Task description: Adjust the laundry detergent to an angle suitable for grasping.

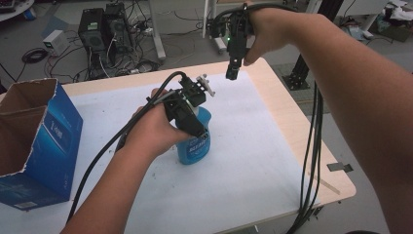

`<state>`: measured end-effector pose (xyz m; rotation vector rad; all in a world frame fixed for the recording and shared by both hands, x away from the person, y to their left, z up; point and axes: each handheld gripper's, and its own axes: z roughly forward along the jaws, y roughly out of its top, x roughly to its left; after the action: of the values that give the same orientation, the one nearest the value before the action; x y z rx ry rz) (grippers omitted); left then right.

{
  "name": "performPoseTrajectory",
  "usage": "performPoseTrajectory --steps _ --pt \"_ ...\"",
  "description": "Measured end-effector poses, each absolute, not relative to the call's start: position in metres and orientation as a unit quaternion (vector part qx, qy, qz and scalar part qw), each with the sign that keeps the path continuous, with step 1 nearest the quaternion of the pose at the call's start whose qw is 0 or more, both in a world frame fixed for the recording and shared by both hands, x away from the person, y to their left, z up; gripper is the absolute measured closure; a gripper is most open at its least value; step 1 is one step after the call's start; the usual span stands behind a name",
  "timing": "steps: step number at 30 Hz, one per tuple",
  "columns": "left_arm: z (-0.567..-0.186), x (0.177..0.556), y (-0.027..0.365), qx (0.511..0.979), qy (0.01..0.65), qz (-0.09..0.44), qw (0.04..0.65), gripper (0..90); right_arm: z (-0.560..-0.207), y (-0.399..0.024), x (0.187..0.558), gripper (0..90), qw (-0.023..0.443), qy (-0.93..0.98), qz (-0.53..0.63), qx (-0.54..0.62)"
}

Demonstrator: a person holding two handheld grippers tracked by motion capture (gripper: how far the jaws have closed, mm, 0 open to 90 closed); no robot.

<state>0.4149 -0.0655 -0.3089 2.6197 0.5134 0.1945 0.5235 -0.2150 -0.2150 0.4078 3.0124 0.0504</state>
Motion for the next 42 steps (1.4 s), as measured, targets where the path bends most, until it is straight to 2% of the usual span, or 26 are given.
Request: performPoseTrajectory --steps 7,16,30,42 --pt "-0.305 0.410 -0.062 0.953 0.183 0.084 0.226 38.8 -0.216 -0.214 0.523 0.9 0.051 0.990 0.018 0.133" --pt "-0.283 0.399 -0.041 0.952 0.171 0.076 0.244 38.8 -0.217 -0.213 0.520 0.9 0.050 0.990 0.022 0.133" --pt "-0.245 0.371 0.002 0.969 0.098 0.051 0.220 38.7 -0.213 -0.193 0.510 0.9 0.054 0.991 0.023 0.120" --pt "-0.237 0.349 0.025 0.975 0.006 0.011 0.220 38.6 -0.214 -0.167 0.498 0.9 0.053 0.994 0.019 0.096"
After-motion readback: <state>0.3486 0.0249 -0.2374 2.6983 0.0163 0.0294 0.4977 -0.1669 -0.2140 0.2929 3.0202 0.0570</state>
